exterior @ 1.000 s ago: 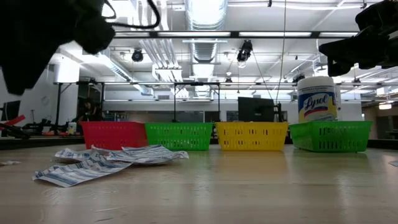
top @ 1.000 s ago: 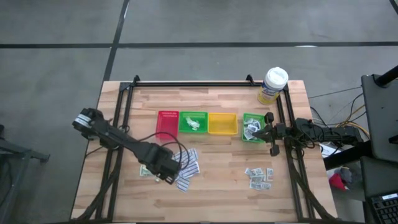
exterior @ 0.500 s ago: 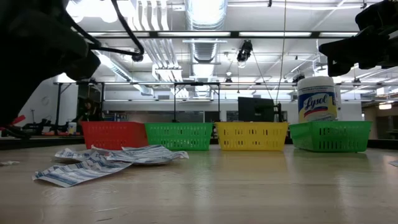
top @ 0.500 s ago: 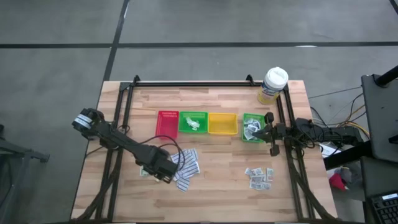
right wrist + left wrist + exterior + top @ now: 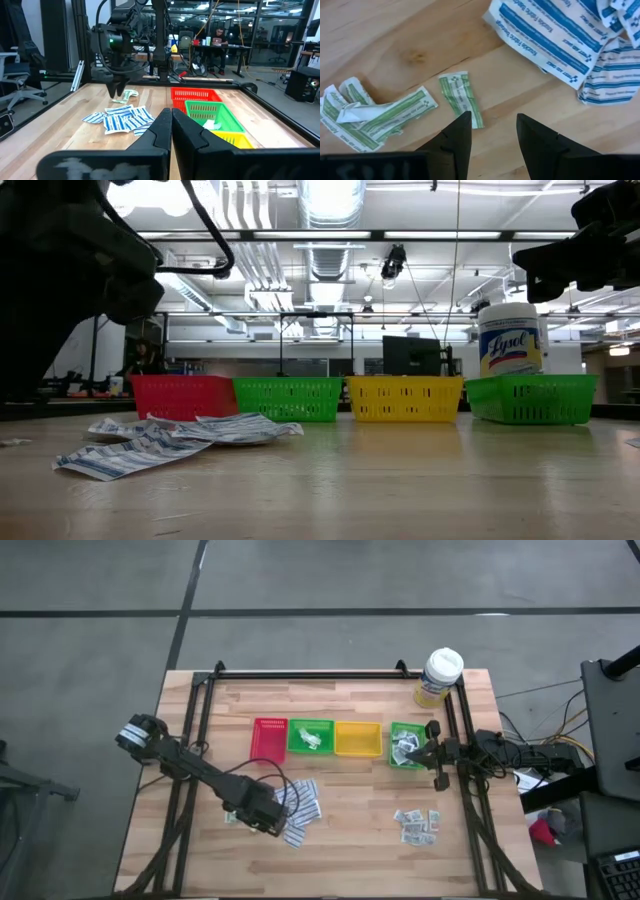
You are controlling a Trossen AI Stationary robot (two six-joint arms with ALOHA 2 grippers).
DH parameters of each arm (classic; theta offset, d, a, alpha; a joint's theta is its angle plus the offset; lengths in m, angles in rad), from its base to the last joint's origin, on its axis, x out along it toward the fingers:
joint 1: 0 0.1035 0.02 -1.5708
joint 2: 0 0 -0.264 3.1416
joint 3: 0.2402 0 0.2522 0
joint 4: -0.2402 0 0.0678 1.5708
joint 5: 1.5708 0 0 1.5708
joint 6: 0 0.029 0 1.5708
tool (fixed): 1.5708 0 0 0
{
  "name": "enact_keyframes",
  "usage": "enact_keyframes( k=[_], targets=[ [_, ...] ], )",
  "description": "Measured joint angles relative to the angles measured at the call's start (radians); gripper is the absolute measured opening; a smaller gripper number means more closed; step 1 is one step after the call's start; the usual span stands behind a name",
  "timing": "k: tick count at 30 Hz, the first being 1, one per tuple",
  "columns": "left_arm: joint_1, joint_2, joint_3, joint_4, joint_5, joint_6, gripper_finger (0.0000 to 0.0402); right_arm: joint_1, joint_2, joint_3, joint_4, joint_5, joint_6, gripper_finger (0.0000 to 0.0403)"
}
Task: Pick & Place First Aid Supplies
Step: Put the green bandage into the left green bin
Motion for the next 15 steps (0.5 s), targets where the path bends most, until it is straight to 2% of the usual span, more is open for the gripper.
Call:
enact_keyframes(
  k=[15],
  targets=[
    [0.000,0.002,-0.082,0.074,-0.012,-0.040,0.0149,0.000,0.000,0.000,0.000,0.000,0.000,0.0008]
  ],
)
